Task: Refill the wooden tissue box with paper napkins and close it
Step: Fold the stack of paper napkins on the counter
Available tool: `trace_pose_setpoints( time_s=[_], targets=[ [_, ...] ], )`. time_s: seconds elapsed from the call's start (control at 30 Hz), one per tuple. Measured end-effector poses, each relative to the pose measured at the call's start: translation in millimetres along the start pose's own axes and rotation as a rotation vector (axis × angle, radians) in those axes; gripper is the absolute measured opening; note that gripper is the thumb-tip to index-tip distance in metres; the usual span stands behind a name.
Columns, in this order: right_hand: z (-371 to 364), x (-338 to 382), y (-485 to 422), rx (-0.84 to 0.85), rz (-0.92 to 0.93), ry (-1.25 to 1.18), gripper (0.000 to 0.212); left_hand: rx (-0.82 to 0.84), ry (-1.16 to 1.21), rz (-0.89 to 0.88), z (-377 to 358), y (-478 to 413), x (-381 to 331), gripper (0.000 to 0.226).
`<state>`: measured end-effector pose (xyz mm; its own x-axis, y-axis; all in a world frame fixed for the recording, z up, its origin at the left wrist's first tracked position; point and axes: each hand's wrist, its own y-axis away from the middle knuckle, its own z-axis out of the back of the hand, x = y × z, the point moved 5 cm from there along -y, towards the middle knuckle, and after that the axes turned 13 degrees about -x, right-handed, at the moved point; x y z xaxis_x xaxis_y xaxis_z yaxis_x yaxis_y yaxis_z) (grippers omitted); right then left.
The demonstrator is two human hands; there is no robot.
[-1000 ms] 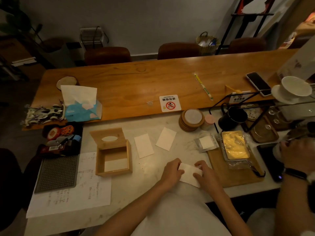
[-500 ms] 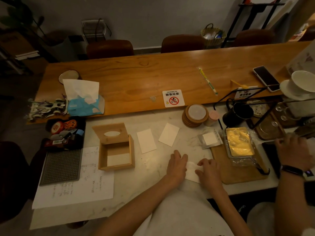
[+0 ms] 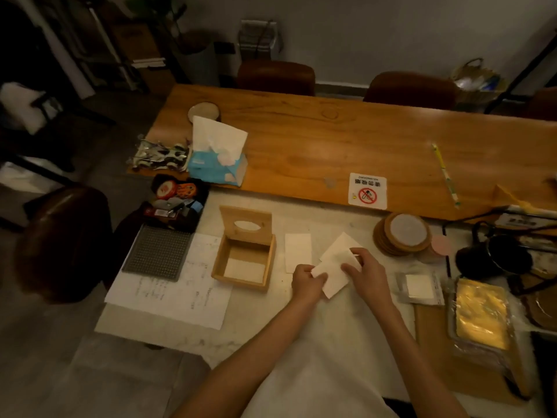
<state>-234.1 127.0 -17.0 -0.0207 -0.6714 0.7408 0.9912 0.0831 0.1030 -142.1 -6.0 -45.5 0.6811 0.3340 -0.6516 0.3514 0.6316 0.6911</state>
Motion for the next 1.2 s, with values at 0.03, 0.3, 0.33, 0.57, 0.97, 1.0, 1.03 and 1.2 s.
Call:
trace_pose_setpoints(
  time_s=[0.03, 0.3, 0.33, 0.57, 0.97, 1.0, 1.03, 1.2],
  targets=[
    [-3.2, 3.9, -10.7, 0.006, 0.032, 0.081, 0.036, -0.011, 0.005, 0.035, -4.1, 3.2, -9.3, 0.028],
    [-24.7, 0.6, -46.0, 0.010, 0.162, 0.396, 0.035, -0.010, 0.182, 0.281, -37.2, -5.1, -22.1, 0.030],
    [-25.0, -1.7, -46.6, 0.009, 0.152, 0.393, 0.036, -0.017, 0.192, 0.297, -40.5, -6.7, -22.2, 0.032],
    [-22.4, -14.9, -55.6, 0.088, -0.030, 0.327, 0.048, 0.021, 0.211, 0.327, -45.4, -3.2, -15.5, 0.054],
    [-10.6, 47.2, -37.9, 0.544, 0.010, -0.315, 0.036, 0.006, 0.404, 0.350, -13.5, 20.4, 3.2, 0.047],
    [-20.1, 58.5, -40.9, 0.608, 0.038, -0.268, 0.035, -0.021, 0.468, 0.364, -7.0, 19.2, 5.1, 0.048],
    [-33.6, 66.6, -45.3, 0.646, 0.081, -0.176, 0.035, -0.050, 0.518, 0.376, -0.6, 18.4, 4.4, 0.048],
    [-105.4, 86.9, -54.6, 0.560, 0.473, 0.441, 0.038, -0.123, 0.614, 0.546, 11.8, 1.5, 7.9, 0.033]
  ],
)
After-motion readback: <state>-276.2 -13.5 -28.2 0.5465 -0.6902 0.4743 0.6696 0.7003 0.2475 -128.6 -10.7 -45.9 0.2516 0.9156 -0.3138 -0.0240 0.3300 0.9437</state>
